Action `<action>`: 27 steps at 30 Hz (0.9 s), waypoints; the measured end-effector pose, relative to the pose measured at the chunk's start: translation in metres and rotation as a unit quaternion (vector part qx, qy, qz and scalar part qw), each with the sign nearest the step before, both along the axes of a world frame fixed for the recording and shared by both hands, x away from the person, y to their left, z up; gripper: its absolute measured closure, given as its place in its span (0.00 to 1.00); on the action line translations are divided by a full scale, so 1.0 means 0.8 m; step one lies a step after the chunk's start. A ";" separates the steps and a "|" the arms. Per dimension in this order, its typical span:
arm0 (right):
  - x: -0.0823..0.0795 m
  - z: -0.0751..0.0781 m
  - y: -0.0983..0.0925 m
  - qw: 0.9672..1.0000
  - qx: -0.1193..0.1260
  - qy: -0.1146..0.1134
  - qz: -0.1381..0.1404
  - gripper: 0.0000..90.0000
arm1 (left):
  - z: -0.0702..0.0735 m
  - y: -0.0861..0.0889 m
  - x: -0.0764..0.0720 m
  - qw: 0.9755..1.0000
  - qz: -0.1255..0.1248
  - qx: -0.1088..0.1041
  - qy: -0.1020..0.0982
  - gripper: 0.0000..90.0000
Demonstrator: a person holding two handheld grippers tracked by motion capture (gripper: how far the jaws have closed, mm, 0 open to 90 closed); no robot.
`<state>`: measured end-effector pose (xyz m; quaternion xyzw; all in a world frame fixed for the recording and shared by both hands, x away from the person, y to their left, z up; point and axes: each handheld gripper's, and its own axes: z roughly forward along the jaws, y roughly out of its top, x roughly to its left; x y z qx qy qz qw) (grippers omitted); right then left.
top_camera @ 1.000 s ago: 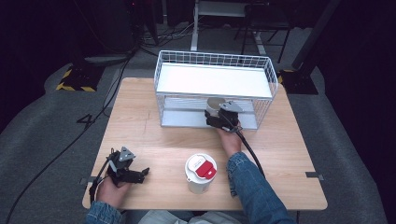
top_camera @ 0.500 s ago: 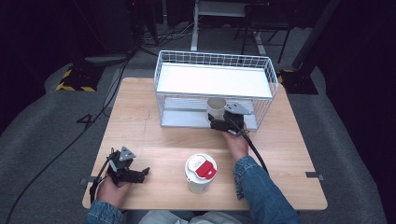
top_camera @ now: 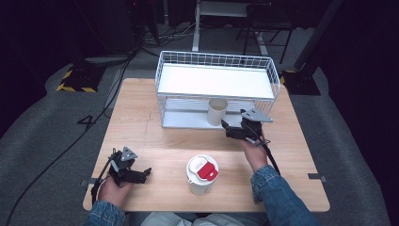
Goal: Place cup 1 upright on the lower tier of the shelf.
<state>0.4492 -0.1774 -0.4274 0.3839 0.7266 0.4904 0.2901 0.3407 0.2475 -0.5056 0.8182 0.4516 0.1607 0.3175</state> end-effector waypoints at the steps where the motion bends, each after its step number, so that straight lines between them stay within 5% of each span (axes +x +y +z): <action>1: -0.003 0.002 -0.004 1.000 -0.001 0.001 0.001 0.11 | 0.000 0.000 0.001 1.000 0.000 -0.001 -0.001 0.01; 16: -0.051 0.023 -0.057 1.000 -0.009 0.004 0.016 0.11 | 0.000 -0.002 0.003 1.000 0.003 -0.002 -0.002 0.02; 27: -0.088 0.007 -0.104 0.998 -0.012 0.058 0.033 0.11 | 0.000 -0.001 0.002 1.000 0.002 -0.002 -0.002 0.02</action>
